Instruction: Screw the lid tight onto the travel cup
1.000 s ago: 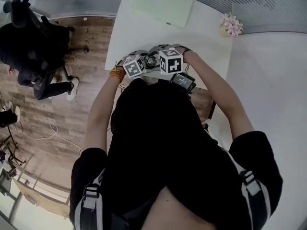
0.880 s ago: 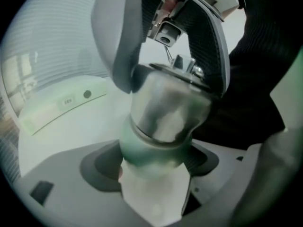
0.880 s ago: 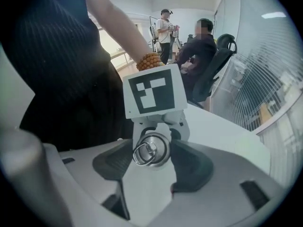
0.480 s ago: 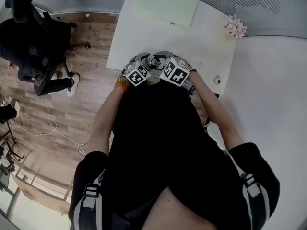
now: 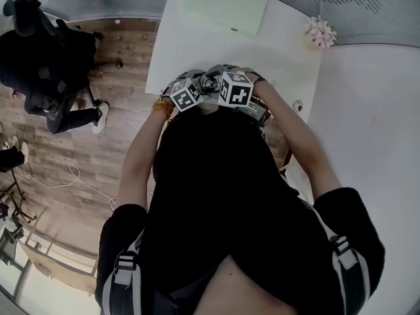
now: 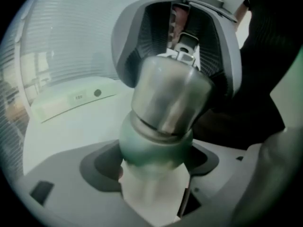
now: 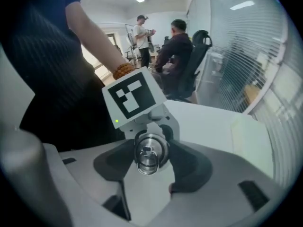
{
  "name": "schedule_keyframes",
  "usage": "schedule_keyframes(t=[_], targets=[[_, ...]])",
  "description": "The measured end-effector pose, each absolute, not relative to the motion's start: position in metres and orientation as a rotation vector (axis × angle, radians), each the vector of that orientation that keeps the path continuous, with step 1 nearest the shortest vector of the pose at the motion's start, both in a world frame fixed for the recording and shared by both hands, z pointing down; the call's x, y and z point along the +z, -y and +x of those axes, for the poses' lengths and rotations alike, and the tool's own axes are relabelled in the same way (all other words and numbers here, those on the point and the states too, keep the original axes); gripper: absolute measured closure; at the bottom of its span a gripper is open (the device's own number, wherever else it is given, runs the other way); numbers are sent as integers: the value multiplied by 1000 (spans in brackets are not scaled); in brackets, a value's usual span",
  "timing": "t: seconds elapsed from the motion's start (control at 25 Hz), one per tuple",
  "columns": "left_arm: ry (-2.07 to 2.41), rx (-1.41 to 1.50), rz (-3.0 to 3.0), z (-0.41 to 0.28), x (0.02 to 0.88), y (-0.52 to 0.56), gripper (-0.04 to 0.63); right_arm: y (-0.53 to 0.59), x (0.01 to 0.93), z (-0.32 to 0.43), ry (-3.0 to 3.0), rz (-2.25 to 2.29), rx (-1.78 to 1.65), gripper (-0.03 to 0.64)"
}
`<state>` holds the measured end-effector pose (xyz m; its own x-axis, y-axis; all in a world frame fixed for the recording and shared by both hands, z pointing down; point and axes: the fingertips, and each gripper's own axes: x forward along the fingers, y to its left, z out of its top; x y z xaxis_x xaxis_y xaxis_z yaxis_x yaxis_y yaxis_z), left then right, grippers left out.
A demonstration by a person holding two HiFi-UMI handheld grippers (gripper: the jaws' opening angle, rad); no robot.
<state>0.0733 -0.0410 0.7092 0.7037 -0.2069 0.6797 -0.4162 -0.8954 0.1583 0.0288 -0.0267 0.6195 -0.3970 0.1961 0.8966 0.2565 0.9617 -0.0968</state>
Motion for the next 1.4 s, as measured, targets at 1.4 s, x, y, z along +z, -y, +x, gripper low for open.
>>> schedule_keyframes(t=[1.4], targets=[[357,1072,2646,73,713,28,194,19,621,34,2013,-404,-236,337]])
